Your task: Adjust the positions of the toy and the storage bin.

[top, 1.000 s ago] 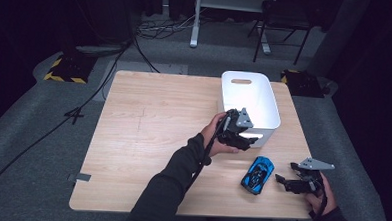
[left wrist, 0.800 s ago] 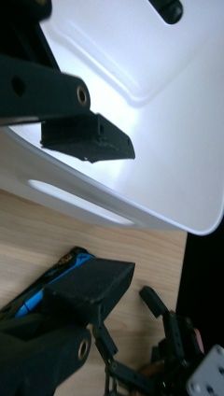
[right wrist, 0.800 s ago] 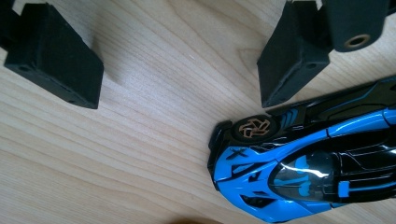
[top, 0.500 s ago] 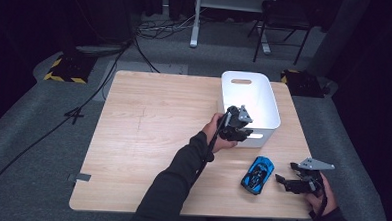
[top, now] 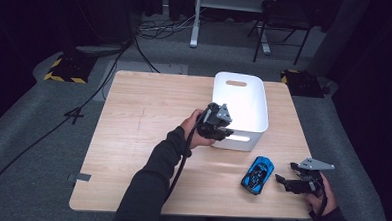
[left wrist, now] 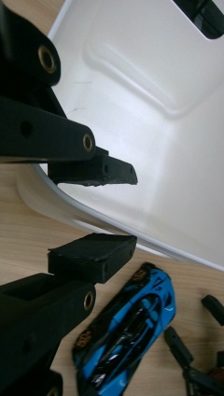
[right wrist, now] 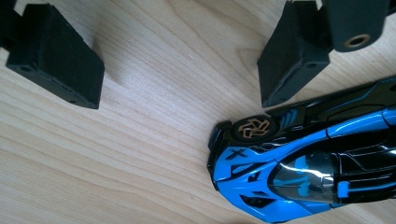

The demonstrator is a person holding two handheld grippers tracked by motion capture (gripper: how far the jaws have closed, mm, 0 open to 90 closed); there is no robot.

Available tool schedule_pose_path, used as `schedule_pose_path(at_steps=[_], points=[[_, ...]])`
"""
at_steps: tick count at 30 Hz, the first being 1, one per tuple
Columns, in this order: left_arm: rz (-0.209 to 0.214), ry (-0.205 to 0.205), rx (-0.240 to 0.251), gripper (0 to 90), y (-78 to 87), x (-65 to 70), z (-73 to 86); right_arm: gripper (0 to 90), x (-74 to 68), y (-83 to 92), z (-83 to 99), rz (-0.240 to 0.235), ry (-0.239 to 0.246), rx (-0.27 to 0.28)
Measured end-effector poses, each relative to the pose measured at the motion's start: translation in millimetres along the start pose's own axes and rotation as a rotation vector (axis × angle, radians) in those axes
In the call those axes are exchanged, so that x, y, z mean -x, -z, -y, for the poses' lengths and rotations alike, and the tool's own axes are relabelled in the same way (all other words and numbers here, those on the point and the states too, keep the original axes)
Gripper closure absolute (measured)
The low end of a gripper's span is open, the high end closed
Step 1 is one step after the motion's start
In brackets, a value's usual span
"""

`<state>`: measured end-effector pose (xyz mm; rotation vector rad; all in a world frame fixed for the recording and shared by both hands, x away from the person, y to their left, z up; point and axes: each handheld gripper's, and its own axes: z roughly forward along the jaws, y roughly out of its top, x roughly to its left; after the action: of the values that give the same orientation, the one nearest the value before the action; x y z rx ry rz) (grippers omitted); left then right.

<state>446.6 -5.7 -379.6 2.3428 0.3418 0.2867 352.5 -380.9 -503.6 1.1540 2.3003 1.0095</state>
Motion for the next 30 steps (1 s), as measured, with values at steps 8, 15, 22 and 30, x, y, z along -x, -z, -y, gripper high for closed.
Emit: schedule_pose_path(at_steps=[8,15,22,30], points=[[-0.041,0.01,-0.064,55.6,40.5,-6.2,35.3,14.6,-0.1,0.0,0.0,0.0,-0.001,0.0],[-0.077,0.06,-0.068,46.1,67.2,-8.7,62.3,14.6,-0.1,0.0,0.0,0.0,-0.001,0.0],[-0.106,0.115,-0.035,38.4,78.8,-7.2,77.7,14.6,0.0,0.0,0.0,0.0,0.0,0.0],[-0.119,0.125,0.038,21.5,63.3,18.2,63.2,14.6,0.0,0.0,0.0,0.0,-0.001,0.0]])
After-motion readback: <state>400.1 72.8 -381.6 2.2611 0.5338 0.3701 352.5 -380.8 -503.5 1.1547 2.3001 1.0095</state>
